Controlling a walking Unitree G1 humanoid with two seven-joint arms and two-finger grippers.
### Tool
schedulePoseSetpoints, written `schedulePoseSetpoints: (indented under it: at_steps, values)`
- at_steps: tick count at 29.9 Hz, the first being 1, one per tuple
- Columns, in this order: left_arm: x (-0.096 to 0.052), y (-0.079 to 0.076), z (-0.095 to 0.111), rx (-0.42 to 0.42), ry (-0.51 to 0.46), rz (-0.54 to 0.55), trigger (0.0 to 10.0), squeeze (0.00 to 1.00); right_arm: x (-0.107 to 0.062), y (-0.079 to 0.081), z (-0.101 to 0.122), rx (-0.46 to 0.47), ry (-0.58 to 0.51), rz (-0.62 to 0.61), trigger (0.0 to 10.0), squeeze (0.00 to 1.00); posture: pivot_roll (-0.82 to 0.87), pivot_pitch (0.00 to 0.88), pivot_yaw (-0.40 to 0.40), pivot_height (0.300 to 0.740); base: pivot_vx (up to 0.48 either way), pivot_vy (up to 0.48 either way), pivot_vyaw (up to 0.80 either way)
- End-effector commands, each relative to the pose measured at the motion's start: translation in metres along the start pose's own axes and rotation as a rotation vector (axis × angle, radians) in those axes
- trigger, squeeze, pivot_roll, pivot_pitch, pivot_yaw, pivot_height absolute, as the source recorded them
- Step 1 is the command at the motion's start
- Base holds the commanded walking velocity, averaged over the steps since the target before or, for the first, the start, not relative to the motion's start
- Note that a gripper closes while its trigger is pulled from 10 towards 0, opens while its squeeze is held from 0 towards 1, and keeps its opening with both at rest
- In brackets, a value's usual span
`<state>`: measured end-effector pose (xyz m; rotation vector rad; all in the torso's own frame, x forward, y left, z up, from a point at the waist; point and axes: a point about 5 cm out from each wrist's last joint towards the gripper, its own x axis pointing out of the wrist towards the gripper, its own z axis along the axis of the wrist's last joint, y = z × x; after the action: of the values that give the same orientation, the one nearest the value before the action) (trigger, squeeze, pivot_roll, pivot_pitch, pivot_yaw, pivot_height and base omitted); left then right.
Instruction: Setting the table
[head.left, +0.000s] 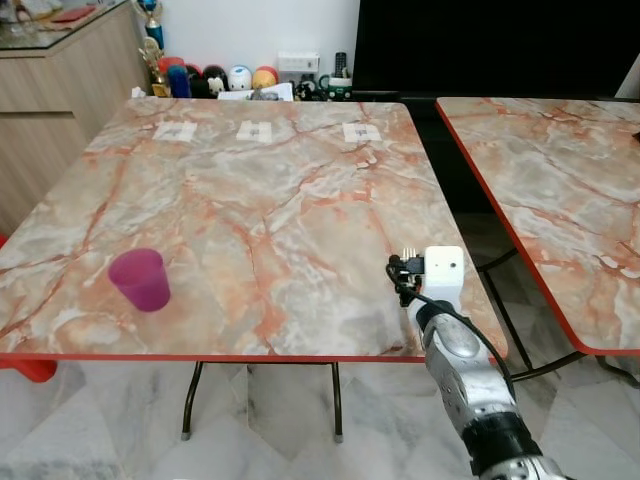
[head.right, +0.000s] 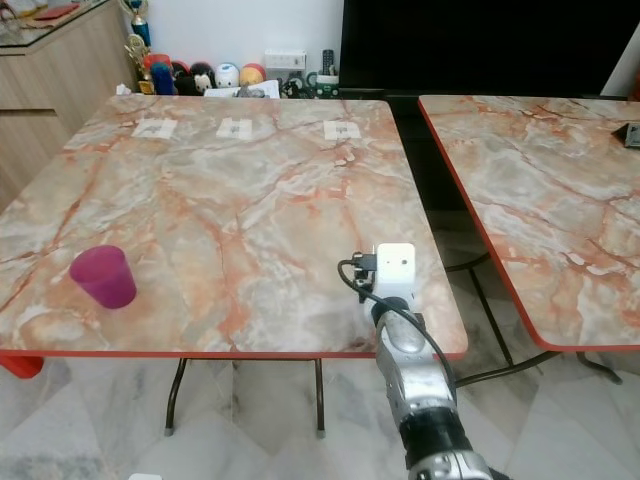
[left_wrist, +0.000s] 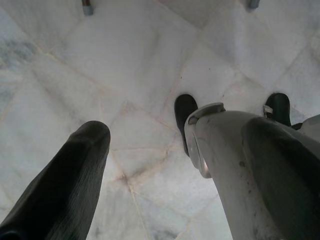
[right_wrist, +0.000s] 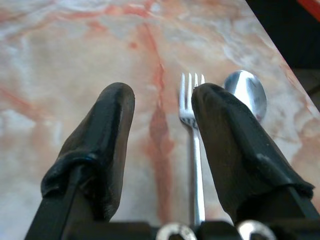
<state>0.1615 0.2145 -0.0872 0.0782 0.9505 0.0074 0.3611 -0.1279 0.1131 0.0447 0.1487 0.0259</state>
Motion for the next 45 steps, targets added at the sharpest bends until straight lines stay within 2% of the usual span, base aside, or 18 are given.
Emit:
schedulePoseSetpoints:
  at_steps: [1, 5, 12, 22, 34, 45]
  values:
    - [-0.002, 0.001, -0.009, -0.007, 0.039, -0.005, 10.0, 0.00, 0.002, -0.004, -0.001, 0.016, 0.024, -0.028, 10.0, 0.00, 0.04, 0.127, -0.027, 0.740, 0.000, 0.000, 0.00]
    - [-0.003, 0.004, -0.011, -0.009, 0.040, 0.000, 10.0, 0.00, 0.008, -0.006, 0.000, 0.054, 0.067, -0.061, 10.0, 0.00, 0.04, 0.127, -0.030, 0.740, 0.000, 0.000, 0.00]
    - [-0.003, 0.004, -0.013, -0.010, 0.046, 0.001, 10.0, 0.00, 0.012, -0.012, 0.001, 0.071, 0.080, -0.099, 10.0, 0.00, 0.04, 0.125, -0.030, 0.740, 0.000, 0.000, 0.00]
    - [-0.003, 0.002, -0.014, -0.004, 0.051, -0.002, 10.0, 0.00, 0.015, -0.014, -0.004, 0.099, 0.123, -0.104, 10.0, 0.00, 0.04, 0.114, -0.026, 0.740, 0.000, 0.000, 0.00]
    - [-0.003, 0.001, -0.013, -0.003, 0.053, -0.002, 10.0, 0.00, 0.015, -0.010, -0.012, 0.106, 0.174, -0.070, 10.0, 0.00, 0.05, 0.124, -0.025, 0.740, 0.000, 0.000, 0.00]
    - [-0.003, 0.002, -0.014, 0.000, 0.060, -0.005, 10.0, 0.00, 0.012, -0.014, -0.025, 0.125, 0.226, -0.095, 10.0, 0.00, 0.05, 0.124, -0.025, 0.740, 0.000, 0.000, 0.00]
